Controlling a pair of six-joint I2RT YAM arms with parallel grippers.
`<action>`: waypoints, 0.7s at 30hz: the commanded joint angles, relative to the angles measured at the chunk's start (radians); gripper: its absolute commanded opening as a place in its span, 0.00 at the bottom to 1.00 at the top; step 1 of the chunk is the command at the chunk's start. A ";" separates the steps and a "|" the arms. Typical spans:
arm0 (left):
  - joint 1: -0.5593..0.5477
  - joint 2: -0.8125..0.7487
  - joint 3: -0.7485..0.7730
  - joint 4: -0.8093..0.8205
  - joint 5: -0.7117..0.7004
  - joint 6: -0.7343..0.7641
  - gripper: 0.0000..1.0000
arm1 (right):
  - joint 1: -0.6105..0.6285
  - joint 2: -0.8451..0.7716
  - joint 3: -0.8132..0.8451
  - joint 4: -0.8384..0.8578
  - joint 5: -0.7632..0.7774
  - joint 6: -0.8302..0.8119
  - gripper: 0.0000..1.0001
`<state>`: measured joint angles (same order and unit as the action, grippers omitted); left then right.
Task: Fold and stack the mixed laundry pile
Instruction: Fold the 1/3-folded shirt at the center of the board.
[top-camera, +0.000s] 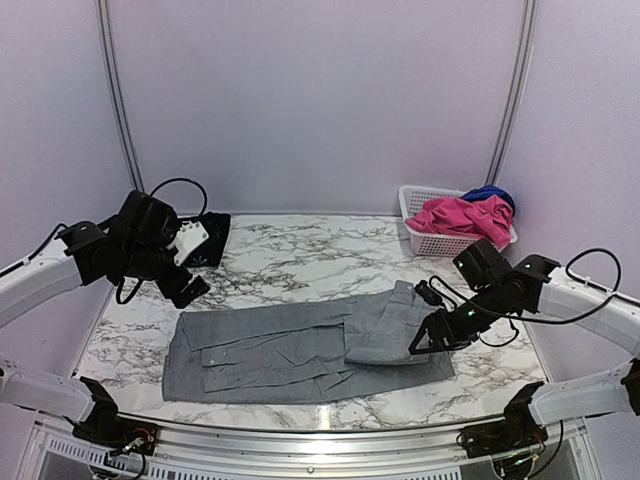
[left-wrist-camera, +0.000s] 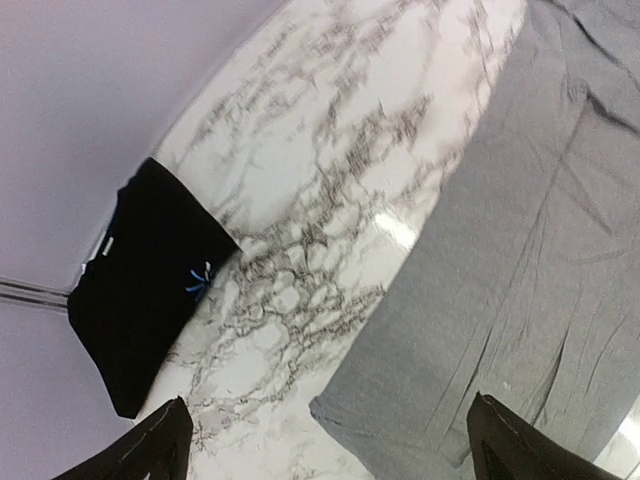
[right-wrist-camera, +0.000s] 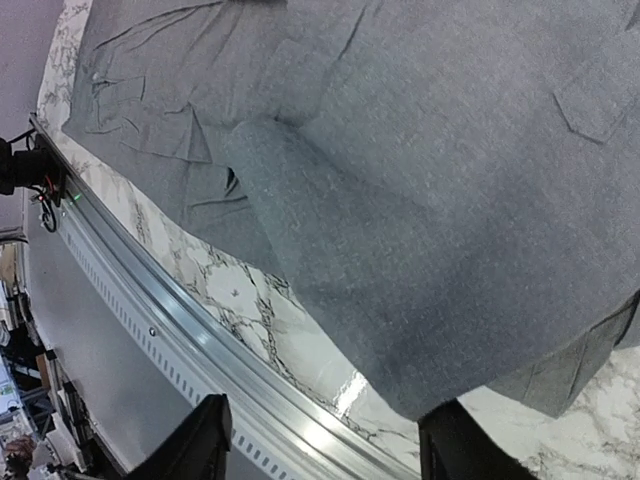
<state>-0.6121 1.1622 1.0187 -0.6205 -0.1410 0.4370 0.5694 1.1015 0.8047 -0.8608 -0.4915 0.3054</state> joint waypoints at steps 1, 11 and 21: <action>0.004 -0.032 0.028 0.140 -0.022 -0.137 0.99 | -0.013 -0.008 0.129 -0.074 0.138 -0.015 0.77; 0.006 -0.015 0.153 0.311 -0.110 -0.414 0.99 | -0.323 0.220 0.237 0.182 0.222 -0.033 0.71; 0.006 0.045 0.225 0.258 -0.264 -0.424 0.99 | -0.497 0.445 0.216 0.322 0.096 -0.094 0.72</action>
<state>-0.6094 1.1797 1.2221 -0.3470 -0.3393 0.0353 0.1398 1.5196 1.0168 -0.6388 -0.3210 0.2333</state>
